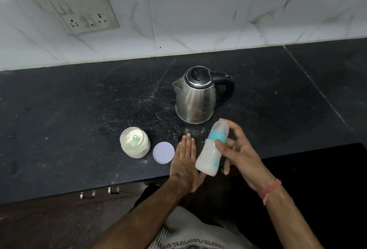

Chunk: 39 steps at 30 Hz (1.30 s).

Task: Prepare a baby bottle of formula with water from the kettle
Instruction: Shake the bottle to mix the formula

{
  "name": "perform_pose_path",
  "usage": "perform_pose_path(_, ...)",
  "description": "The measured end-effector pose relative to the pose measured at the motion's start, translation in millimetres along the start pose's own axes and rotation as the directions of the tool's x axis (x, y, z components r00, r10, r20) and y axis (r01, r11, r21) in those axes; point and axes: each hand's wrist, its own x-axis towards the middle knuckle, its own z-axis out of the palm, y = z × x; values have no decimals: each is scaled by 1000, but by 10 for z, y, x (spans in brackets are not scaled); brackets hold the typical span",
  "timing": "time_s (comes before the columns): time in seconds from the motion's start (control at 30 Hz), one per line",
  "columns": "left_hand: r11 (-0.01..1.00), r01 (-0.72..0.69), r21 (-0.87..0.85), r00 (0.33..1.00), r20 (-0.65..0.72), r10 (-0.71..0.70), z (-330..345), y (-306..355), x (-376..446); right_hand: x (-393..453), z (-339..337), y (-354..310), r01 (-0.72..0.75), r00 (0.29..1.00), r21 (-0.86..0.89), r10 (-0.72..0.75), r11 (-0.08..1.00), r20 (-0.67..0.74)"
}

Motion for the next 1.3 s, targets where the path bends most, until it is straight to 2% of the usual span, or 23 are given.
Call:
perform_pose_path(0.13, 999, 6, -34, 1000, 2, -6, -67, 21, -28, 56, -21, -104, 55, 992, 110, -42, 992, -123)
perform_pose_path(0.23, 1000, -3, -12, 1000, 7, 3, -64, 8, -45, 65, -77, -157, 32, 998, -35, -30, 999, 60)
perform_pose_path(0.27, 1000, -1, -9, 1000, 9, 1, -68, 3, -42, 62, -102, -157, 46, 997, -27, -44, 999, 68)
perform_pose_path(0.37, 999, 11, -32, 1000, 7, -11, -86, 16, -34, 64, -123, -165, 96, 993, 115, -87, 989, -84)
perform_pose_path(0.5, 1000, 5, -5, 1000, 6, -5, -82, 18, -52, 32, -77, -104, 82, 997, 65, -82, 994, -2)
perform_pose_path(0.57, 1000, 11, -7, 1000, 4, -11, -98, 20, -55, 20, -77, -80, 95, 991, 165, -78, 982, -105)
perform_pose_path(0.63, 1000, 14, -16, 1000, 0, -14, -92, 30, -41, 13, -110, -67, 107, 983, 184, -76, 977, -167)
perform_pose_path(0.73, 1000, 11, 10, 1000, 14, -11, -73, 20, -48, -32, -115, -49, 75, 997, 89, -72, 993, -38)
perform_pose_path(0.77, 1000, 14, 4, 1000, 13, -14, -69, 17, -53, -42, -128, -31, 89, 995, 106, -84, 990, -49)
perform_pose_path(0.87, 1000, 23, -20, 1000, 6, -23, -98, 35, -49, -48, -170, -55, 152, 970, 207, -106, 966, -218)
perform_pose_path(0.9, 1000, 25, -19, 1000, 8, -25, -98, 41, -48, -52, -175, -83, 141, 973, 191, -101, 971, -208)
perform_pose_path(1.0, 1000, 24, -6, 1000, 6, -24, -64, 39, -50, -98, -193, -154, 124, 991, 131, -117, 984, -65)
perform_pose_path(1.1, 1000, 24, -20, 1000, -1, -24, -69, 34, -47, -109, -228, -218, 195, 973, 236, -158, 952, -167)
perform_pose_path(1.13, 999, 23, -23, 1000, -1, -23, -67, 35, -43, -109, -235, -247, 198, 972, 236, -160, 951, -170)
perform_pose_path(1.23, 1000, 19, -2, 1000, 5, -19, -65, 28, -43, -127, -268, -298, 178, 984, 114, -175, 977, -32)
perform_pose_path(1.3, 1000, 19, 2, 1000, 5, -19, -66, 26, -34, -126, -308, -330, 208, 976, 160, -194, 965, -99)
